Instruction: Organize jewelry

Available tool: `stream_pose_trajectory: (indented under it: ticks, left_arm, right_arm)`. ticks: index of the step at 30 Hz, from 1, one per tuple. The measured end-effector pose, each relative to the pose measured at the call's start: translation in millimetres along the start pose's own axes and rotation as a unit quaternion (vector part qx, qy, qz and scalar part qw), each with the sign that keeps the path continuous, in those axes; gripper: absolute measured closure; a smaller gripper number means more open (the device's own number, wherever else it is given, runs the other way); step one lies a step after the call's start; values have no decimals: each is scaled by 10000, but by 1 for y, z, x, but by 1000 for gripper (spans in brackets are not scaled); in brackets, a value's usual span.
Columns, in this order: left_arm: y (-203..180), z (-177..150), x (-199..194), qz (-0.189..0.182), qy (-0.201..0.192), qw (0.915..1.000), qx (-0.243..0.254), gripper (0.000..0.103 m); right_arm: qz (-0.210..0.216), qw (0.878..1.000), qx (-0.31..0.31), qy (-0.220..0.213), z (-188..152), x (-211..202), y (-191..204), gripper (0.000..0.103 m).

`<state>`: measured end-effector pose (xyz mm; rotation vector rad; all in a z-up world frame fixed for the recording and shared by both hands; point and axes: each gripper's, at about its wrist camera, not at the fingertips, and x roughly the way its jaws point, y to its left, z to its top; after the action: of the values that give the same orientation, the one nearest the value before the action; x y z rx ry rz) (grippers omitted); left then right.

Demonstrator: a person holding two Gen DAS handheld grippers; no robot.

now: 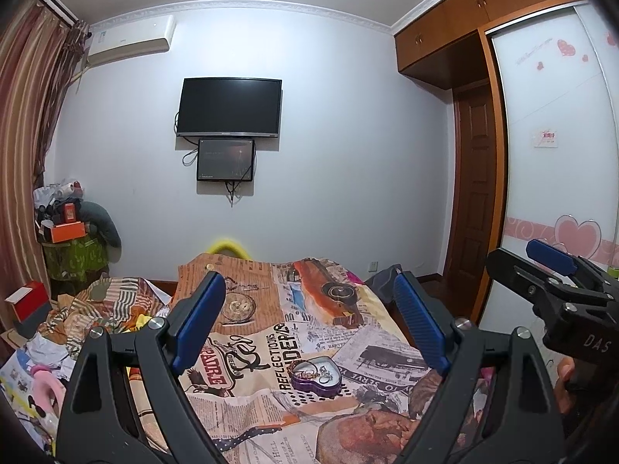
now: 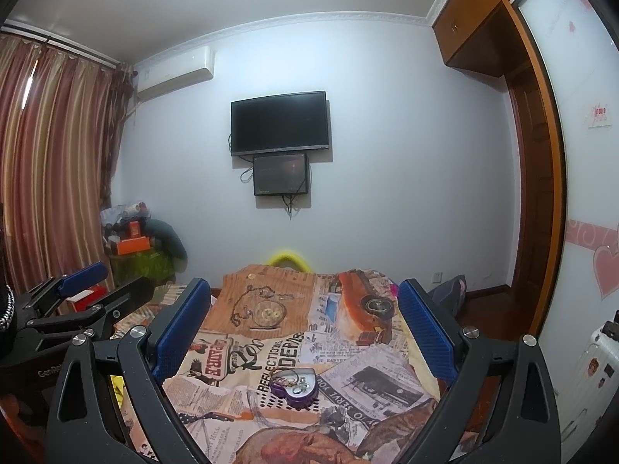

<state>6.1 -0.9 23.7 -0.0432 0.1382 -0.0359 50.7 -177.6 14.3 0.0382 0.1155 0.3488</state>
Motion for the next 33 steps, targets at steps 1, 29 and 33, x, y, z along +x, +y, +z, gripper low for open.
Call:
stream_pose_trajectory:
  ticks: [1, 29, 33]
  left_arm:
    - [0, 1, 1, 4, 7, 10000, -10, 10]
    - [6, -2, 7, -70, 94, 9998, -160, 3]
    - [5, -3, 6, -84, 90, 9999, -113, 3]
  right_arm:
    - [1, 10000, 4, 8, 1, 2, 0, 7]
    - [-5, 10000, 74, 51, 3, 1, -4, 6]
    - [-6, 10000, 75, 48, 3, 1, -4, 6]
